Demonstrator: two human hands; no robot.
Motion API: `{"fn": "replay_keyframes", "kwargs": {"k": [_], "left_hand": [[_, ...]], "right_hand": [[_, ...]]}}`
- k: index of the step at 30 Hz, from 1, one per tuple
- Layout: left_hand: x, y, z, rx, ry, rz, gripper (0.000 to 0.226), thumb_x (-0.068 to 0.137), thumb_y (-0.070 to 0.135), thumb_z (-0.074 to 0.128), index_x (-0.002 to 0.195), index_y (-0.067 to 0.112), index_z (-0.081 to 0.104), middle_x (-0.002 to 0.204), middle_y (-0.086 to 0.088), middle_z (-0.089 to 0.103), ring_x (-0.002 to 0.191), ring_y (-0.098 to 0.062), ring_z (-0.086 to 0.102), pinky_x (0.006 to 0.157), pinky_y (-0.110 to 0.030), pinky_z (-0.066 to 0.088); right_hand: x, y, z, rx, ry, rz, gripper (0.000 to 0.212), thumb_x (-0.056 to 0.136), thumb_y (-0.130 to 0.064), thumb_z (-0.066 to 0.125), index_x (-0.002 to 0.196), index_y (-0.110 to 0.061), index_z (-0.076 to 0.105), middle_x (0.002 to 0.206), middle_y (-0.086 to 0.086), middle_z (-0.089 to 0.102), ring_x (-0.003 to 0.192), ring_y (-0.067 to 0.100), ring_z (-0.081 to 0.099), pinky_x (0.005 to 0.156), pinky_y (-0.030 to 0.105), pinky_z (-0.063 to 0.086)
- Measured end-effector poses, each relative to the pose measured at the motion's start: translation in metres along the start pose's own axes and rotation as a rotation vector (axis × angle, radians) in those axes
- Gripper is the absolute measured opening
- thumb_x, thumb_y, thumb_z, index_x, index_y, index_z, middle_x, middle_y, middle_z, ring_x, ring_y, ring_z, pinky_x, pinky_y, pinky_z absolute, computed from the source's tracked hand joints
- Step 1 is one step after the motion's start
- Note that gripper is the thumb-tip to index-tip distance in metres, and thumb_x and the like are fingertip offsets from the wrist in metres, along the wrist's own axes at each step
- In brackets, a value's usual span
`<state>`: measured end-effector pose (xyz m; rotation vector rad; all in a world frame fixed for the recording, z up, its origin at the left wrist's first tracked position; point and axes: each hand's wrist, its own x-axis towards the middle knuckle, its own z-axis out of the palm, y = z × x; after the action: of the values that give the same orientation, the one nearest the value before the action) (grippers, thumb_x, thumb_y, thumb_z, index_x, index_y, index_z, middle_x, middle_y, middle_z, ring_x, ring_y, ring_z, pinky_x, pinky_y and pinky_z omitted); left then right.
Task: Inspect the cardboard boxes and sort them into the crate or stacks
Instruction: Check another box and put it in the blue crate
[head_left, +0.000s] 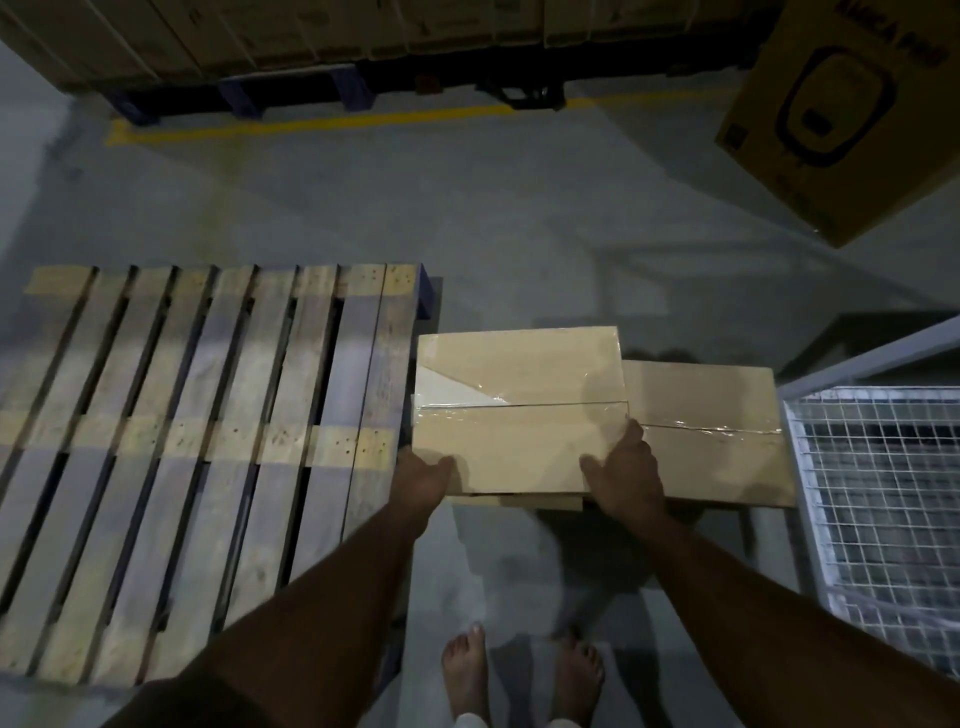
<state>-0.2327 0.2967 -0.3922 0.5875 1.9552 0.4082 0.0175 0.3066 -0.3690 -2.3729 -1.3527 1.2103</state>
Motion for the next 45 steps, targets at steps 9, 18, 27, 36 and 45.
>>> {"fn": "replay_keyframes", "kwargs": {"k": [9,18,27,36,45], "left_hand": [[-0.025,0.034,-0.014,-0.111,0.080,0.175,0.046,0.097,0.028,0.066,0.136,0.013,0.046,0.124,-0.007,0.060,0.110,-0.025,0.059,0.096,-0.044,0.054],[-0.142,0.125,-0.061,-0.159,0.187,0.398,0.030,0.097,0.035,0.064,0.117,0.015,0.057,0.108,-0.003,0.064,0.093,-0.019,0.061,0.081,-0.035,0.051],[-0.299,0.187,-0.093,-0.225,0.158,0.676,0.021,0.098,0.032,0.062,0.109,0.016,0.054,0.100,0.004,0.058,0.084,-0.005,0.053,0.061,-0.027,0.037],[-0.396,0.168,-0.093,-0.157,0.004,0.940,0.024,0.096,0.037,0.063,0.111,0.021,0.053,0.111,0.001,0.058,0.099,-0.016,0.057,0.070,-0.030,0.043],[-0.494,0.138,-0.080,-0.111,-0.234,1.174,0.031,0.093,0.049,0.065,0.105,0.022,0.057,0.106,0.005,0.059,0.095,-0.013,0.058,0.077,-0.036,0.044]], "right_hand": [[-0.016,-0.016,-0.021,0.115,0.141,-0.056,0.082,0.093,-0.033,0.066,0.156,-0.011,0.018,0.151,0.017,0.039,0.136,0.036,0.039,0.109,0.045,0.036],[-0.097,-0.058,-0.135,0.199,0.324,-0.150,0.068,0.094,-0.041,0.062,0.147,-0.008,0.037,0.145,0.017,0.047,0.129,0.036,0.047,0.102,0.044,0.041],[-0.233,-0.068,-0.253,0.251,0.623,-0.165,0.059,0.094,-0.048,0.059,0.140,-0.012,0.048,0.133,0.013,0.057,0.120,0.033,0.054,0.092,0.044,0.045],[-0.381,-0.022,-0.275,0.333,0.956,-0.071,0.055,0.093,-0.049,0.059,0.138,-0.018,0.053,0.132,0.006,0.059,0.116,0.026,0.056,0.091,0.041,0.045],[-0.530,0.041,-0.270,0.430,1.259,0.075,0.045,0.095,-0.049,0.057,0.131,-0.022,0.059,0.124,0.002,0.063,0.108,0.019,0.058,0.083,0.033,0.044]]}}
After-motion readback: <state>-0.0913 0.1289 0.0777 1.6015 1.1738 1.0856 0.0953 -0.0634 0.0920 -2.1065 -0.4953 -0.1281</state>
